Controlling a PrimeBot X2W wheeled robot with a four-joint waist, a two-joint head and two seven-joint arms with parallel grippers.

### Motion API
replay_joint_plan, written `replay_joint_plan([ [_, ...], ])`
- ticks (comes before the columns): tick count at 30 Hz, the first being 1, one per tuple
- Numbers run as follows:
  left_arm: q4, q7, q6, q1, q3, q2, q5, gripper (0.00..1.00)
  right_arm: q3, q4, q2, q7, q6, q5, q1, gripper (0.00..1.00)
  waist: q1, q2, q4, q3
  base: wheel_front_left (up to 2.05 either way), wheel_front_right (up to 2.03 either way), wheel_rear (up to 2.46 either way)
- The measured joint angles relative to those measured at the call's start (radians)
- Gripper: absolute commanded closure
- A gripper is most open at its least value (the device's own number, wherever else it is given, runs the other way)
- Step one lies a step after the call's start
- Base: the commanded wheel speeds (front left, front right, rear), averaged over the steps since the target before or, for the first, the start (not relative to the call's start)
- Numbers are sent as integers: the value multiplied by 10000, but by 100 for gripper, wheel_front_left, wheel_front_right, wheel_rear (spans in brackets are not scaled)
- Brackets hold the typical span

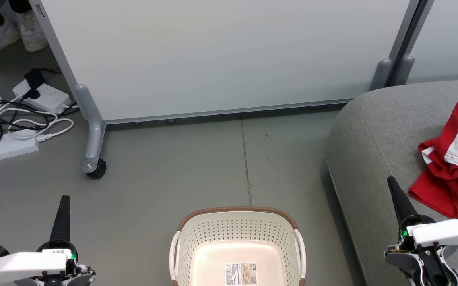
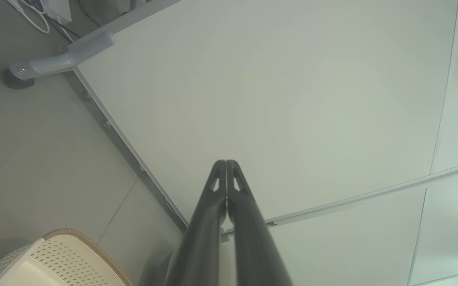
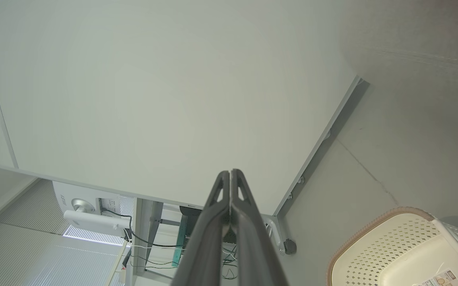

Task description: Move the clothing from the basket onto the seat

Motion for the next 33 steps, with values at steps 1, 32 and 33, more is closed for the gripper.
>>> replay_joint_plan([
  [1,2,35,-21,-22,27,-10,-67,100,-6,23,2,6,0,90,-35,100,0,0,-6,2,0,0,0],
  [32,100,617,-257,-339,570,-291,-2159,100,-104,489,2,387,0,2247,-561,100,0,0,-167,49,0,0,0],
  [33,102,652,-259,-365,585,-297,-2199,100,-105,500,2,397,0,2320,-586,100,0,0,-172,51,0,0,0],
])
